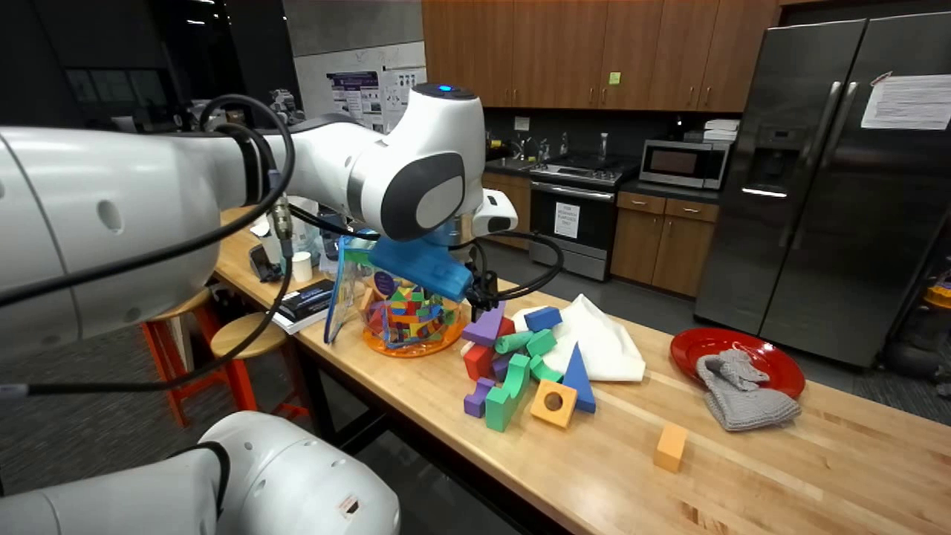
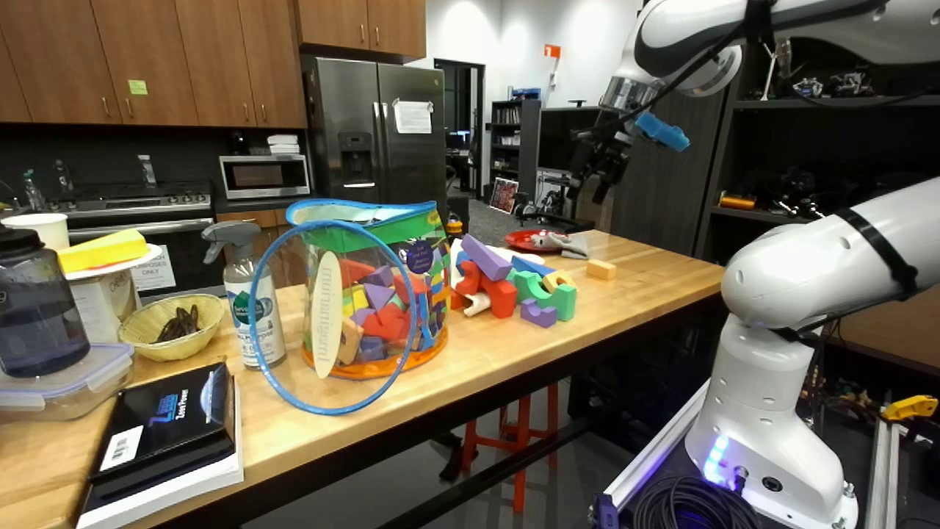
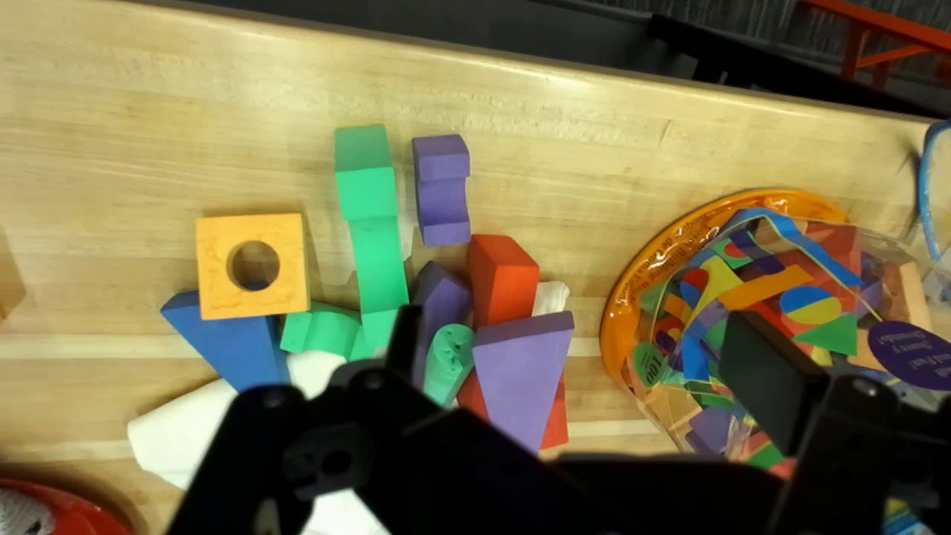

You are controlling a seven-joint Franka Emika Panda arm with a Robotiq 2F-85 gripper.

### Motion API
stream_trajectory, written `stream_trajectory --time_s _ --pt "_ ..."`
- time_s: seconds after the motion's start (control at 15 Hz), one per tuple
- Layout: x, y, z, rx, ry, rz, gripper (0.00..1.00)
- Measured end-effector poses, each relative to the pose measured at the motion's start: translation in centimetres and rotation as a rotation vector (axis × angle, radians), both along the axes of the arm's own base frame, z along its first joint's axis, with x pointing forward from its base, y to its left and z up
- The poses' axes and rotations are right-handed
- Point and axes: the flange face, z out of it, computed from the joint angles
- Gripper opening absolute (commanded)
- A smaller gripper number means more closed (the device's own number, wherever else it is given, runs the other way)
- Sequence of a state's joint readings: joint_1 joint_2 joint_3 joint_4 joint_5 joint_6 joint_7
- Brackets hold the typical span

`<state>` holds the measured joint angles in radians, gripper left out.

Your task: Put the yellow block in the toy bag

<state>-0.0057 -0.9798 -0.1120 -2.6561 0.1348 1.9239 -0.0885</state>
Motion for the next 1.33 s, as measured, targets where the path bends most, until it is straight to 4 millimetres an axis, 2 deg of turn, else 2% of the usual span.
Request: stream_trajectory --time_s 0.27,0.73,1.13,1.33 --pt "2.1 0.2 0.9 -0.027 -0.074 0.01 1.0" --pt "8.1 1.0 1.6 -0.083 -0.147 0.11 1.0" --pt "12.6 -0.3 1.2 -0.143 -0.155 0.165 1.0" --pt "13.4 -0.6 0.8 -0.145 -0.147 0.171 1.0"
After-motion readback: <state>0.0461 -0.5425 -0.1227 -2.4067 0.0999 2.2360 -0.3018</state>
